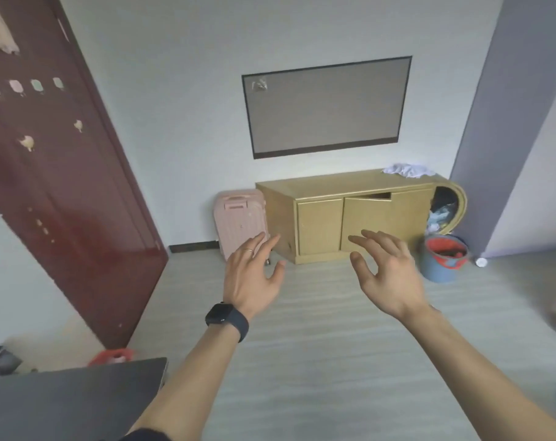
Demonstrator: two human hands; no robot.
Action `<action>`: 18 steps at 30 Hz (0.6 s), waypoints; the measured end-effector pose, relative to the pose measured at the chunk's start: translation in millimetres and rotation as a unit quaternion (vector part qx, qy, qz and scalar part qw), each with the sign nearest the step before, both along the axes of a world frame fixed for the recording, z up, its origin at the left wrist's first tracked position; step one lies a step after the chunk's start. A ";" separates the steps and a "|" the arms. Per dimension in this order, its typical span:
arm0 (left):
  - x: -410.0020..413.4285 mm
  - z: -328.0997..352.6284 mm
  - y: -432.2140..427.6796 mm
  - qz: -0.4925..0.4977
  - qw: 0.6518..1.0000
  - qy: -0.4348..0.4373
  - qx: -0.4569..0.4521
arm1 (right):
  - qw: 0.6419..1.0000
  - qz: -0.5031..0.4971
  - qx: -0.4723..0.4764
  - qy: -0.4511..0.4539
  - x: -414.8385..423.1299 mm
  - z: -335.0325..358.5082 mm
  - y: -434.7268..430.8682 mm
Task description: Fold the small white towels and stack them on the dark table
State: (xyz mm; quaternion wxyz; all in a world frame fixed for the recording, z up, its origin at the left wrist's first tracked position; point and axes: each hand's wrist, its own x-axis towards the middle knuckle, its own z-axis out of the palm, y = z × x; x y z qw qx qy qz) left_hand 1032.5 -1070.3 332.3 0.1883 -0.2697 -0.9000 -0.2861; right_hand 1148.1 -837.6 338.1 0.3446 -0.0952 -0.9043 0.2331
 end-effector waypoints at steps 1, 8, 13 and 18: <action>-14.7 5.4 21.0 -0.012 1.000 0.005 0.001 | 1.000 -0.011 0.009 0.003 -10.9 5.8 18.8; -131.9 25.3 145.4 -0.083 0.996 0.019 0.008 | 0.997 -0.064 0.037 -0.005 -107.6 27.6 134.0; -212.5 38.5 226.4 -0.115 0.993 0.020 0.025 | 0.994 -0.100 0.045 0.011 -175.0 39.5 205.5; -293.4 34.3 313.0 -0.138 0.990 0.007 0.023 | 0.991 -0.122 0.033 0.035 -236.9 38.3 283.8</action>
